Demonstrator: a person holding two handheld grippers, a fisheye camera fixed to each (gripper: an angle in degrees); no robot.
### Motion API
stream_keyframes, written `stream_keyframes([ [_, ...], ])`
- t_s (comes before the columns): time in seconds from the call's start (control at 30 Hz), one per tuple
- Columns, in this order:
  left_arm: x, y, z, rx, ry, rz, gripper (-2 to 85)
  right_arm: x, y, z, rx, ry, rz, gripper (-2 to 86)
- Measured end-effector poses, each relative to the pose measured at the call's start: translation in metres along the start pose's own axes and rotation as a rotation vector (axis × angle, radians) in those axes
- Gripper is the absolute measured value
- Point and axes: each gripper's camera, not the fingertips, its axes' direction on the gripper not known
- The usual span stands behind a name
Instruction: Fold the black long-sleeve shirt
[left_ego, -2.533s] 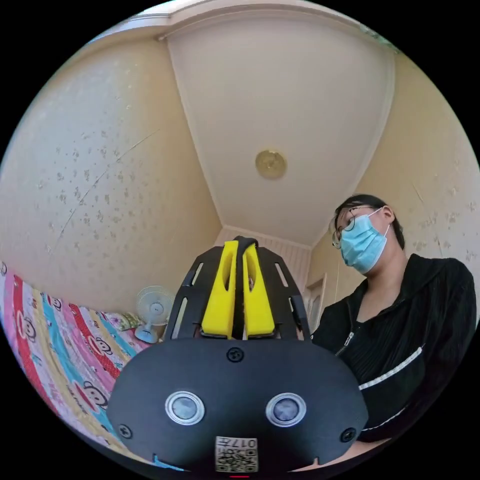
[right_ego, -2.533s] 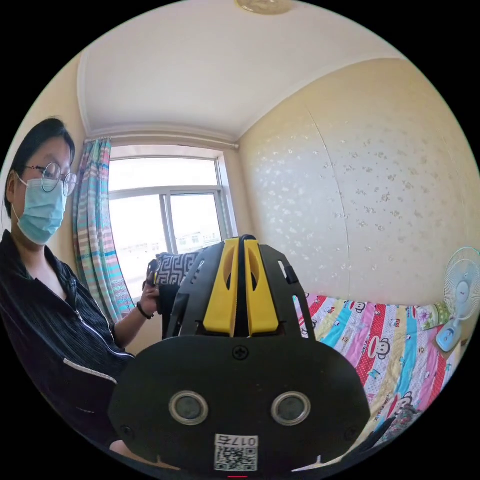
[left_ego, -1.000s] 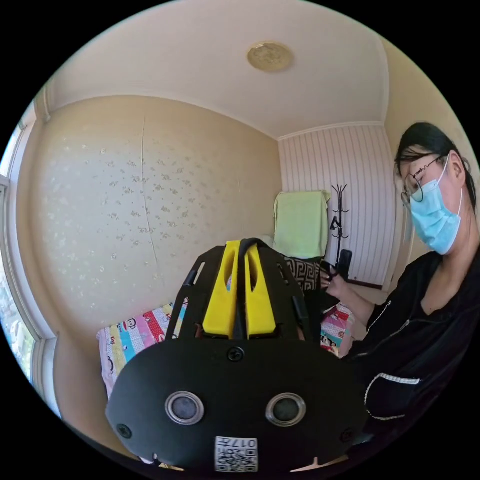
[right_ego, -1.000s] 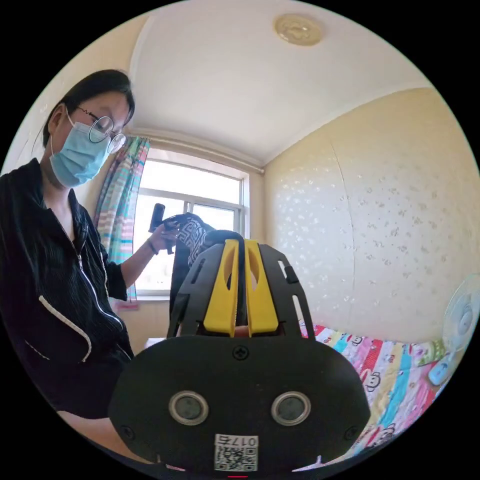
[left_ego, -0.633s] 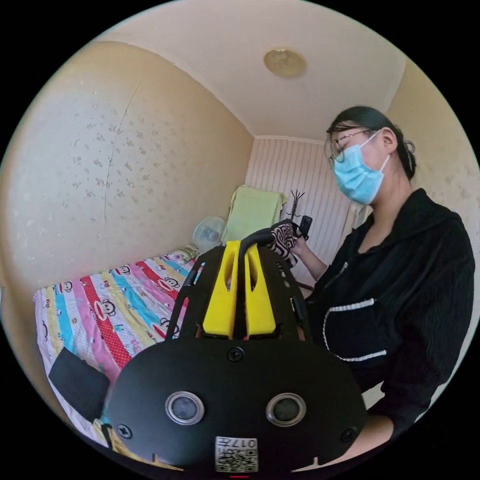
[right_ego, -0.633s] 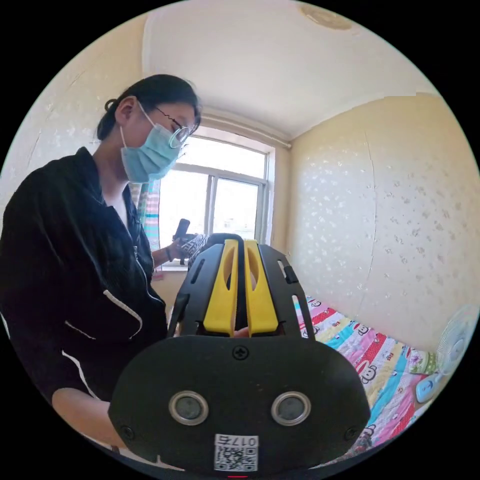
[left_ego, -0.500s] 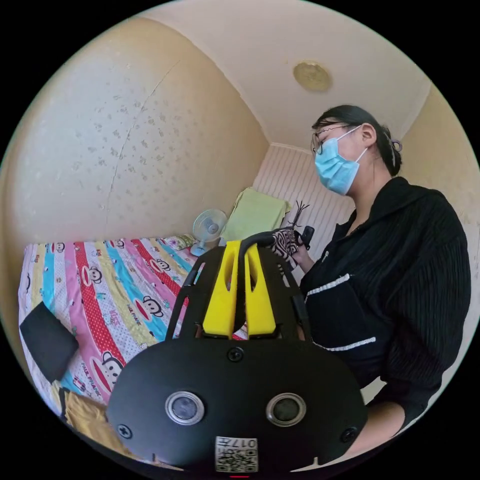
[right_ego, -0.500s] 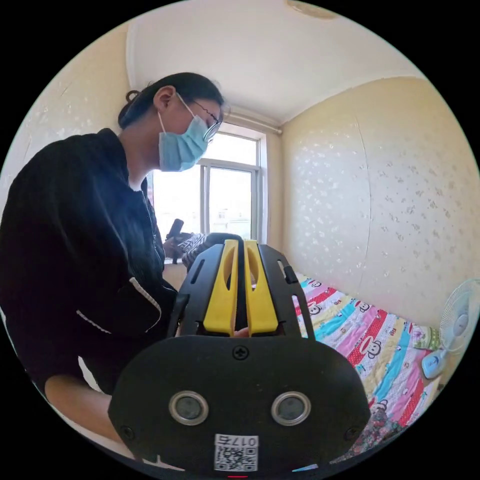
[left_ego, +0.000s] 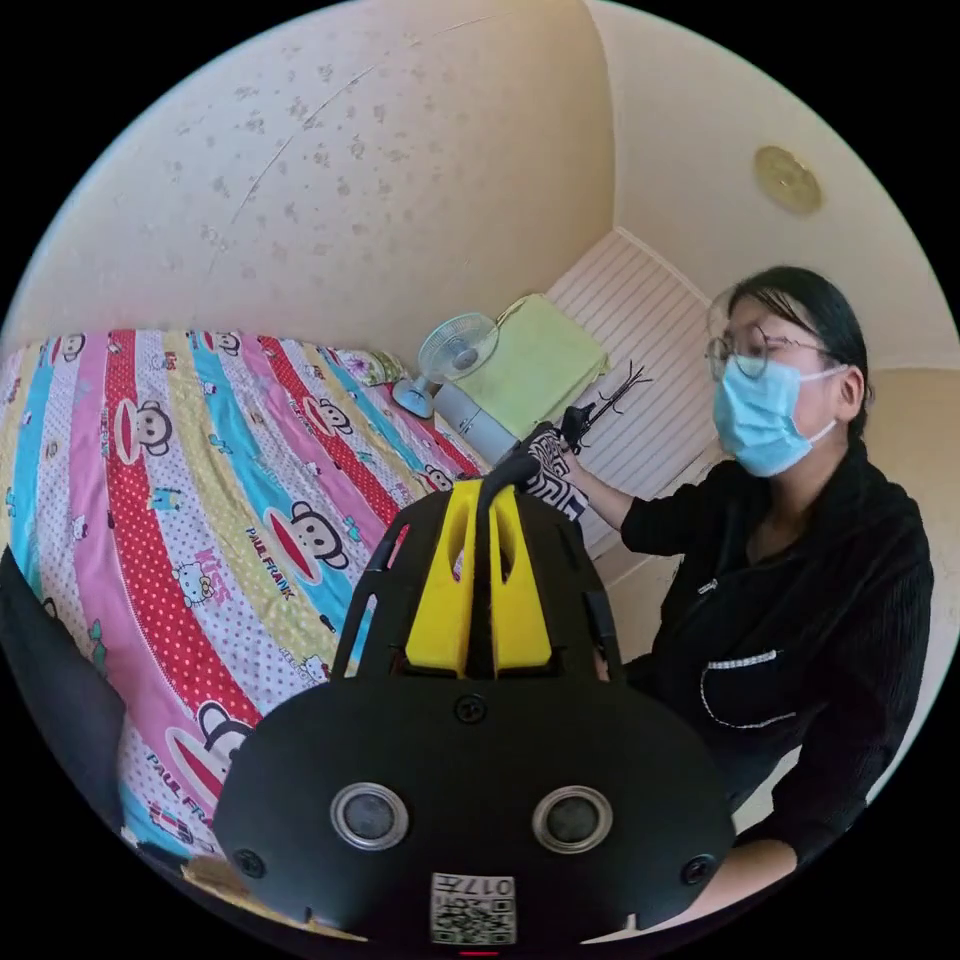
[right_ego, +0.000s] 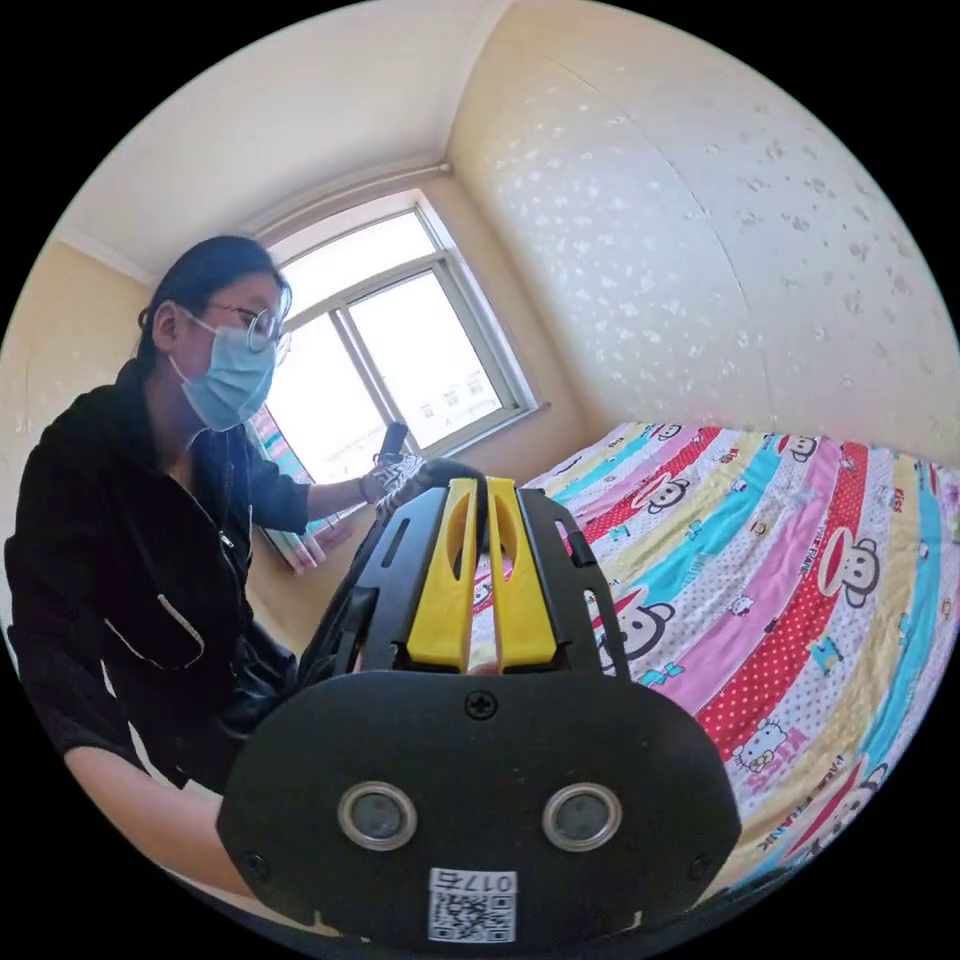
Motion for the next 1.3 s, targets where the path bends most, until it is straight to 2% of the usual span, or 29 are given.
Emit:
stream_keyframes([
  [0.03,-0.033,-0.005,0.012,0.007,0.009,-0.031,-0.1,0.064,0.012,0.022,-0.005,0.013,0.053,2.5],
  [0.07,-0.105,-0.013,0.038,0.024,0.014,-0.102,0.1,0.125,0.023,0.044,-0.013,0.011,0.132,2.8],
  [0.17,-0.265,-0.01,0.089,0.163,0.063,-0.302,2.5,0.25,0.066,0.089,0.03,0.003,0.355,3.9],
  [0.2,-0.307,0.004,0.095,0.305,0.025,-0.402,4.3,0.268,0.079,0.095,0.072,0.022,0.402,4.4],
  [0.23,-0.322,0.013,0.095,0.403,-0.004,-0.447,5.3,0.291,0.102,0.098,0.189,0.09,0.473,5.3],
  [0.27,-0.342,0.034,0.097,0.595,-0.046,-0.51,6.4,0.304,0.124,0.096,0.327,0.167,0.524,7.9],
  [0.3,-0.356,0.051,0.102,0.721,-0.087,-0.563,6.9,0.31,0.135,0.095,0.388,0.203,0.552,9.2],
  [0.33,-0.361,0.056,0.105,0.743,-0.107,-0.584,7.3,0.317,0.152,0.093,0.471,0.255,0.589,11.2],
  [0.37,-0.37,0.059,0.109,0.697,-0.135,-0.6,8.1,0.32,0.163,0.09,0.498,0.289,0.593,12.6],
  [0.4,-0.375,0.053,0.114,0.567,-0.149,-0.589,8.0,0.321,0.166,0.089,0.494,0.298,0.59,13.1],
  [0.43,-0.376,0.05,0.117,0.491,-0.153,-0.579,8.0,0.322,0.168,0.087,0.438,0.292,0.592,13.8],
  [0.5,-0.358,0.04,0.134,0.22,-0.106,-0.492,8.0,0.312,0.165,0.087,0.277,0.243,0.561,14.3],
  [0.53,-0.349,0.039,0.139,0.159,-0.081,-0.467,8.0,0.298,0.163,0.089,0.138,0.204,0.536,14.4],
  [0.57,-0.322,0.038,0.15,0.042,-0.037,-0.412,8.0,0.277,0.164,0.093,-0.008,0.166,0.52,14.3],
  [0.6,-0.287,0.042,0.163,-0.069,-0.01,-0.364,8.1,0.265,0.166,0.095,-0.072,0.147,0.515,14.3],
  [0.67,-0.232,0.055,0.185,-0.188,0.019,-0.33,8.7,0.21,0.187,0.099,-0.261,0.089,0.543,14.0],
  [0.7,-0.196,0.068,0.203,-0.234,0.023,-0.33,9.9,0.197,0.195,0.099,-0.284,0.078,0.564,14.0],
  [0.77,-0.149,0.087,0.23,-0.242,0.004,-0.351,11.7,0.155,0.234,0.098,-0.295,0.064,0.686,14.1],
  [0.87,-0.11,0.113,0.277,-0.25,-0.161,-0.508,14.2,0.125,0.29,0.101,-0.203,0.076,0.877,14.2],
  [1.03,-0.107,0.132,0.34,-0.079,-0.209,-0.741,15.4,0.114,0.346,0.128,-0.016,0.099,1.037,13.9],
  [1.17,-0.103,0.132,0.382,0.039,-0.308,-0.839,9.8,0.117,0.365,0.147,0.162,0.073,1.091,11.7],
  [1.3,-0.106,0.122,0.401,0.035,-0.237,-0.92,4.3,0.121,0.352,0.157,0.025,0.059,1.091,8.8],
])
